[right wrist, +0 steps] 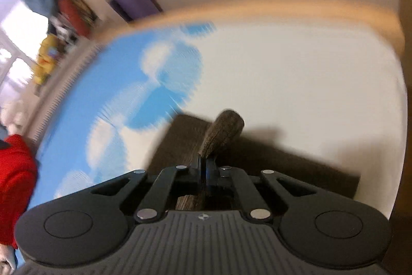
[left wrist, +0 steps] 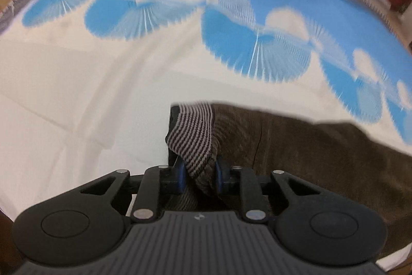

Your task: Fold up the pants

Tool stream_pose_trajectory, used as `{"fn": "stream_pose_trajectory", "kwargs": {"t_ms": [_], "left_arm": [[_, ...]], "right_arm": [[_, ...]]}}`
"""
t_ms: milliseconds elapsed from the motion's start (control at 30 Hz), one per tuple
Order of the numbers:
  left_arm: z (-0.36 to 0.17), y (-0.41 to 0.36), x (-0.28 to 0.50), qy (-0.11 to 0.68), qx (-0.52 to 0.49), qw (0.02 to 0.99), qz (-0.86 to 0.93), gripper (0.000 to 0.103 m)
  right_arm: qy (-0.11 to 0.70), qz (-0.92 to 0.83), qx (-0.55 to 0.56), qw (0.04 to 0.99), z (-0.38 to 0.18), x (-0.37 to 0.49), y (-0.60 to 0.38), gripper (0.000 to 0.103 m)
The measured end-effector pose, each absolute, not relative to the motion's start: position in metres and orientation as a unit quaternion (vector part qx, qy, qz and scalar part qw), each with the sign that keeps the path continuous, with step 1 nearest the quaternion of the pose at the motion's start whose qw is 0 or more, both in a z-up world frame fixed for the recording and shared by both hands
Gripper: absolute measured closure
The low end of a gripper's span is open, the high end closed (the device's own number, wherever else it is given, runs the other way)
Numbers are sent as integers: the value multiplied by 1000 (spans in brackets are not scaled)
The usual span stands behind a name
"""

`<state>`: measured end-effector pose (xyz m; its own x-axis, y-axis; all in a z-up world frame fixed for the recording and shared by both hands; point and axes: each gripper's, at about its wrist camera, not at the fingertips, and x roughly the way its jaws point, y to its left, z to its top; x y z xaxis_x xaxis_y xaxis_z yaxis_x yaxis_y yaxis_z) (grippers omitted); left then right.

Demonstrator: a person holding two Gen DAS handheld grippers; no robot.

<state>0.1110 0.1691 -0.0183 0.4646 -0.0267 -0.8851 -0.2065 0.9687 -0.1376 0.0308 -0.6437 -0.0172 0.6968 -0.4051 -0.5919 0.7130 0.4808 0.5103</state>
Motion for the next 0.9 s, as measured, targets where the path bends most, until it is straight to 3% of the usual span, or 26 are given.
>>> {"fn": "stream_pose_trajectory", "kwargs": {"t_ms": [100,200,367,433,600,733,900], "left_arm": [[-3,175,94,493,-120,860,55,81],[-3,176,83,504,-95,857,49,80],[-51,155,78,607,17,795,0,77],[-52,150,76,607,45,793,-7,67],[-17,179,71,560,-38,827,22,54],[14,183,63,472,-65,879,22,52],[-10,157,75,510,-33,857,-57,54]], "right_arm": [[166,-340,376,846,7,8,-634,101],[192,-378,370,826,7,-13,-635,101],[348,-410,354,765,-45,-14,-655,101],[393,-406,362,741,-69,-14,-666,101],[383,-415,375,735,-68,-17,-674,97],[346,-459,324,751,-44,-20,-664,91],[315,-421,291,799,-30,-9,-652,91]]}}
